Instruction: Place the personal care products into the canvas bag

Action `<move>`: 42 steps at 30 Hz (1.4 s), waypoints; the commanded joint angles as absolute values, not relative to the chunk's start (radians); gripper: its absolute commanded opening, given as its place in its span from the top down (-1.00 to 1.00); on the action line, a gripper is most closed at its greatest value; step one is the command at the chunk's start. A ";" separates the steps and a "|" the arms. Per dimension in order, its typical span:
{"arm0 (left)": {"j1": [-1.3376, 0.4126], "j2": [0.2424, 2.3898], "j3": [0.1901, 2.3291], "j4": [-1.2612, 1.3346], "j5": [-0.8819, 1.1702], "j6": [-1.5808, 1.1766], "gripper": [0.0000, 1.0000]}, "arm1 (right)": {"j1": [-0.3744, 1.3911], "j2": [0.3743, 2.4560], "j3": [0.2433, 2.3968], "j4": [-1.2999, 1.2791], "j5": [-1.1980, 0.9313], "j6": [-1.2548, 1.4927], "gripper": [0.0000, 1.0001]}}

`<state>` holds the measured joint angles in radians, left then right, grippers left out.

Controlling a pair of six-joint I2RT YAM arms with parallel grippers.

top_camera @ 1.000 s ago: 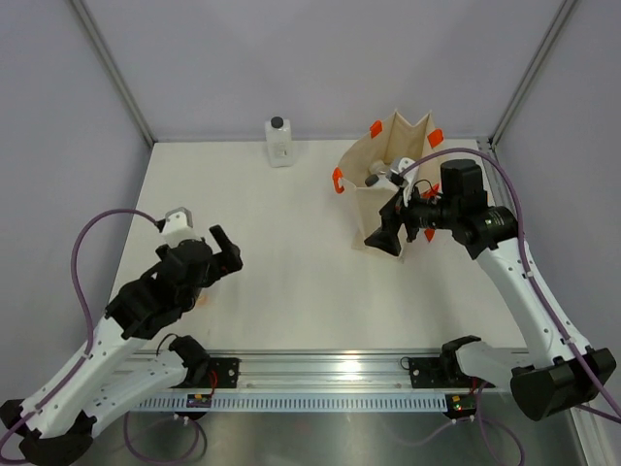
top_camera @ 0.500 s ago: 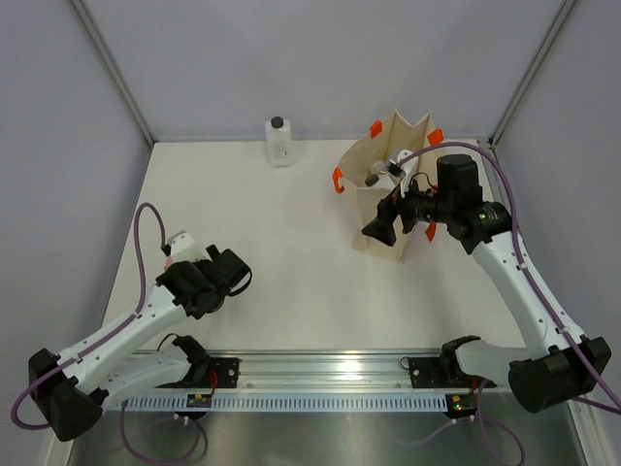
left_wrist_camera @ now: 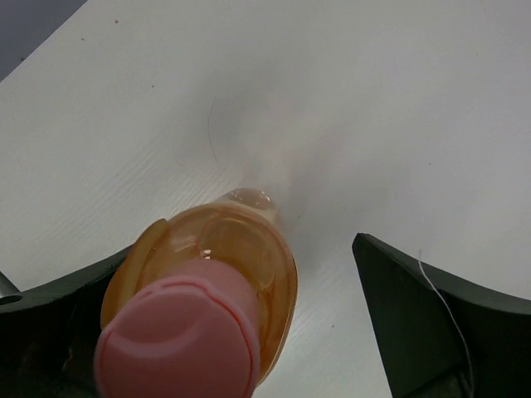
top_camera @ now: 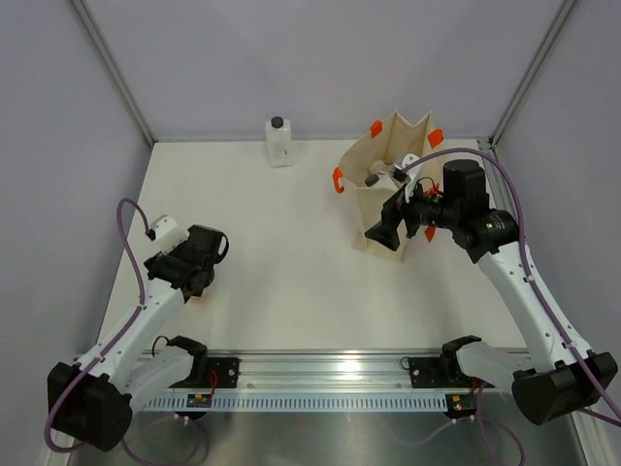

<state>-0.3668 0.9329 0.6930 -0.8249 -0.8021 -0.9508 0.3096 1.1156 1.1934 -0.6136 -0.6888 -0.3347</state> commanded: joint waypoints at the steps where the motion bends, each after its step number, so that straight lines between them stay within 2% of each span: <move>1: -0.318 0.969 0.684 -0.628 -0.763 -0.842 -0.93 | 0.318 1.097 1.192 -0.591 -0.672 -0.353 -0.99; 3: -0.302 0.992 0.687 -0.592 -0.736 -0.822 -0.76 | 0.318 1.091 1.193 -0.600 -0.680 -0.357 -0.99; 5: -0.288 1.015 0.692 -0.577 -0.724 -0.808 -0.45 | 0.318 1.081 1.197 -0.615 -0.686 -0.370 -0.99; 6: -0.287 1.015 0.692 -0.572 -0.707 -0.792 -0.10 | 0.318 1.077 1.198 -0.618 -0.689 -0.374 -0.99; 9: -0.287 0.979 0.693 -0.546 -0.631 -0.752 0.58 | 0.319 1.054 1.195 -0.637 -0.713 -0.403 -0.99; 13: -0.287 0.861 0.689 -0.441 -0.384 -0.654 0.75 | 0.319 1.040 1.192 -0.692 -0.791 -0.512 -0.99; 14: -0.287 0.838 0.683 -0.373 -0.212 -0.617 0.78 | 0.319 1.042 1.192 -0.736 -0.857 -0.546 -0.99; 17: -0.290 0.804 0.680 -0.182 0.103 -0.597 0.87 | 0.319 1.049 1.174 -0.798 -0.994 -0.692 -0.99; 18: -0.290 0.813 0.683 -0.126 0.323 -0.600 0.91 | 0.325 1.054 1.169 -0.816 -1.014 -0.718 -0.99; 23: -0.389 0.960 0.736 0.215 0.830 -0.632 1.00 | 0.428 1.133 1.189 -0.815 -0.977 -0.770 -0.99; 28: -0.488 1.003 0.787 0.256 0.969 -0.476 1.00 | 0.491 1.218 1.218 -0.594 -0.853 -0.439 -0.99; 35: -0.534 0.968 0.819 0.322 1.006 -0.425 1.00 | 0.589 1.262 1.173 -0.477 -0.899 -0.315 -0.99; 42: -0.552 0.980 0.845 0.304 0.948 -0.403 1.00 | 0.673 1.316 1.175 -0.469 -1.011 -0.268 -0.99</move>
<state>-0.5484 1.0073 0.7540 0.1345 0.9203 -0.4175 0.6361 1.3148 1.1717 -0.5137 -0.9375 -0.3080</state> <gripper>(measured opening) 0.583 0.993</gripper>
